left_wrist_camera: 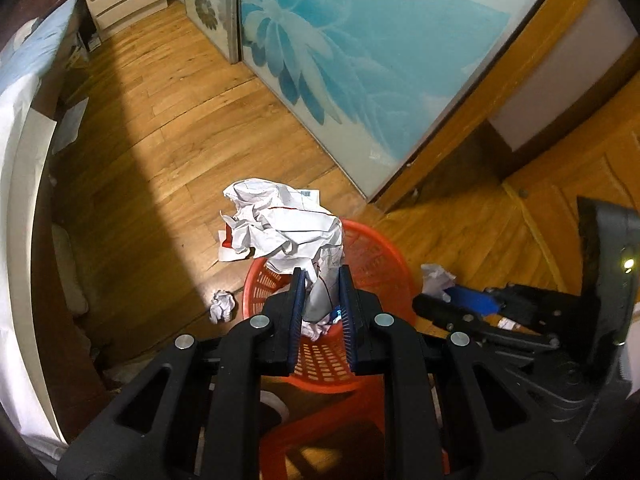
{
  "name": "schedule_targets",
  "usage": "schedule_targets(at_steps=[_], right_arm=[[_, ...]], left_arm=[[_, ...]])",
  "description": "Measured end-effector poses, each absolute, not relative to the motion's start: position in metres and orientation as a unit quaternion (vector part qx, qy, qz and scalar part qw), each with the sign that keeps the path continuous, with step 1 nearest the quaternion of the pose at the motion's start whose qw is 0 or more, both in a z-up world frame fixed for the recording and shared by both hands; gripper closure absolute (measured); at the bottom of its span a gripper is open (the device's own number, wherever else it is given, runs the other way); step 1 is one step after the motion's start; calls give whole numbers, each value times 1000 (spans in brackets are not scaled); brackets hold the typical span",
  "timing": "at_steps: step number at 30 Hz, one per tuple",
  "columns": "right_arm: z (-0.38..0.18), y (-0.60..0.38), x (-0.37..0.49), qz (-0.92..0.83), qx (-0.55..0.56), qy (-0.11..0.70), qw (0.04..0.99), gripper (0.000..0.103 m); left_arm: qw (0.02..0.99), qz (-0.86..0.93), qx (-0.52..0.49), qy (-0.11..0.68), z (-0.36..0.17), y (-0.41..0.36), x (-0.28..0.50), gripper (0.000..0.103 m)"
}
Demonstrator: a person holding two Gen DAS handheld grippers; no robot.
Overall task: Collect trash
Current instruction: 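Carry both paper balls to the red wastebasket and release them inside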
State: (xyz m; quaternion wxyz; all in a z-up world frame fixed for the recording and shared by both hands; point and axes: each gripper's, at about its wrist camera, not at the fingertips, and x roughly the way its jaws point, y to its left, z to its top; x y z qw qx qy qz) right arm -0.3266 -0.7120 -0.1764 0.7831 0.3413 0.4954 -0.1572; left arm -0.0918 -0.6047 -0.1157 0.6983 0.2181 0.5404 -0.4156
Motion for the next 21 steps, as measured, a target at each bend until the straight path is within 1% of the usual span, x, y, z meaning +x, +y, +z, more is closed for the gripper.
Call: schedule_targets(at_steps=[2,3,4,6,7,8,9,13,16,21], right_arm=[[-174,-711,-326,-162,334,497,784,76],[-173,-712,-327,-165,333,497,785,74],[-170,-712,-329,-169,332,495,785,71],[-166,-714,-332,-178,330,494,785,58],[-163,-714,-335,-186,325,492,786,54],[-160,-713,-337,-193,319,490,788,45],[-157,-712,-339,-199,315,488,789,42],[-144,-710,-345,-227,305,475,794,41],[-139,-708,-346,-230,308,469,795,40],[-131,-704,-342,-230,307,467,797,39]], left_arm=[[694,-417,221,544,-118,-611,-95,86],[693,-417,222,545,-119,-612,-94,84],[691,-416,225,546,-121,-614,-95,82],[690,-415,229,547,-121,-617,-97,71],[690,-416,230,546,-121,-619,-98,55],[693,-414,230,544,-120,-619,-99,38],[695,-413,229,542,-118,-619,-100,35],[702,-411,223,537,-113,-618,-99,32],[706,-411,216,535,-111,-616,-96,32],[728,-418,212,500,-90,-607,-95,29]])
